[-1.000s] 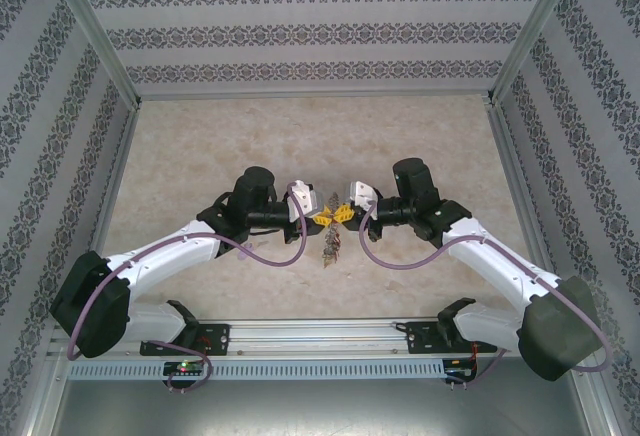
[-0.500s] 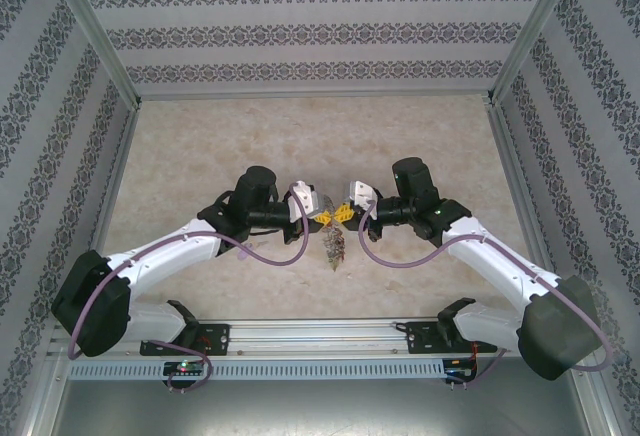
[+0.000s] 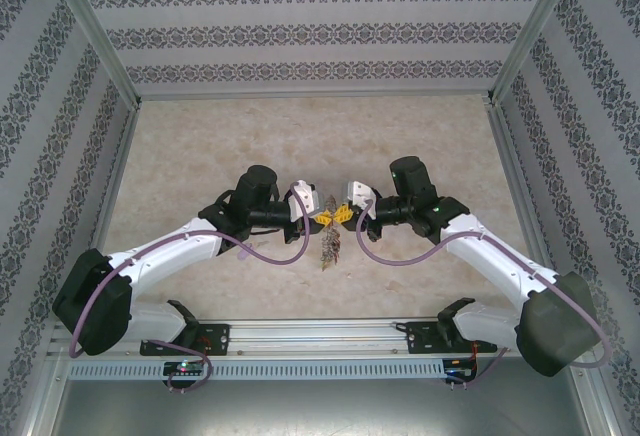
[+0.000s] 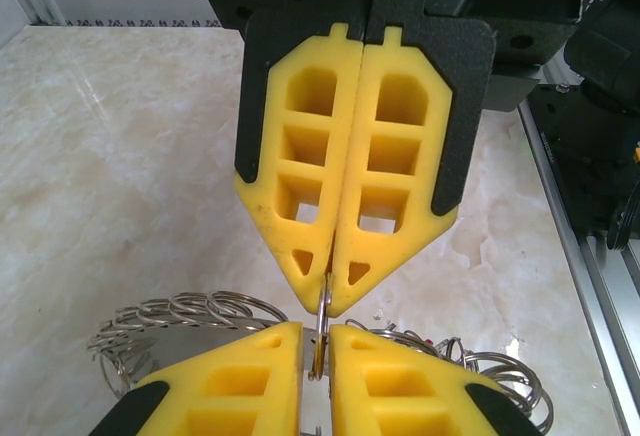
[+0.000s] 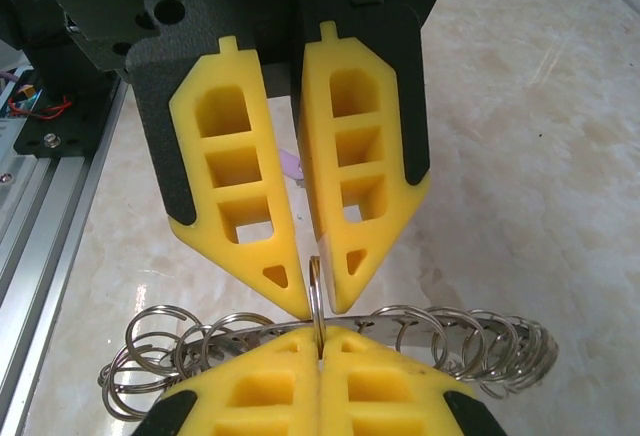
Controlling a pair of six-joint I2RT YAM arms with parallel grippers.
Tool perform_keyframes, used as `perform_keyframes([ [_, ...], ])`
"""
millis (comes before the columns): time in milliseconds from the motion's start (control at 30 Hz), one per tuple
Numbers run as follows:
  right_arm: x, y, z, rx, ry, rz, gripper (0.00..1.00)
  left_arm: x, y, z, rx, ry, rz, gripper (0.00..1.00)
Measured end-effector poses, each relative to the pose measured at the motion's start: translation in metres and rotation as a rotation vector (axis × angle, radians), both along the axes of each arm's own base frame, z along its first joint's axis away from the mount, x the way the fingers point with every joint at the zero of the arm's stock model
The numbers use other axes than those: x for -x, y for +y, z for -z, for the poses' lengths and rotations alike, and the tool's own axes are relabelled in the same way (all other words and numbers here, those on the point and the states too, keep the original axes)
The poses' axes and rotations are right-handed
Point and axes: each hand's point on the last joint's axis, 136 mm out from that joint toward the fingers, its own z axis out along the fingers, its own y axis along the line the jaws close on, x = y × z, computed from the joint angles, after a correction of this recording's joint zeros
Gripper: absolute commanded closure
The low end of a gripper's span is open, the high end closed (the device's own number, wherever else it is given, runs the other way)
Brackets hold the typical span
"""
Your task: Put the keys on the keyring
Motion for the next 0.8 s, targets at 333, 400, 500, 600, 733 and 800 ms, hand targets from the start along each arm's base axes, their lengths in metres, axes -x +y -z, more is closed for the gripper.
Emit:
perform_keyframes([
  [333, -0.001, 0.000, 0.000, 0.004, -0.002, 0.005, 1.00, 0.000, 0.000, 0.000, -0.002, -0.002, 0.001, 1.00],
  [400, -0.001, 0.000, 0.000, 0.004, -0.002, 0.005, 1.00, 0.000, 0.000, 0.000, -0.002, -0.003, -0.001, 1.00],
  [500, -0.002, 0.000, 0.000, 0.005, -0.004, 0.007, 0.84, -0.001, 0.000, 0.000, -0.002, -0.004, -0.002, 1.00],
  [600, -0.002, -0.001, -0.006, -0.008, -0.021, 0.013, 0.81, -0.002, 0.001, 0.001, -0.005, -0.006, -0.009, 1.00],
  [733, -0.005, -0.009, -0.026, -0.064, -0.049, 0.063, 0.78, -0.006, 0.002, 0.001, -0.013, -0.011, -0.034, 1.00],
  [800, -0.012, -0.020, -0.038, -0.105, -0.041, 0.132, 0.70, -0.008, 0.004, 0.000, -0.014, -0.018, -0.049, 1.00],
])
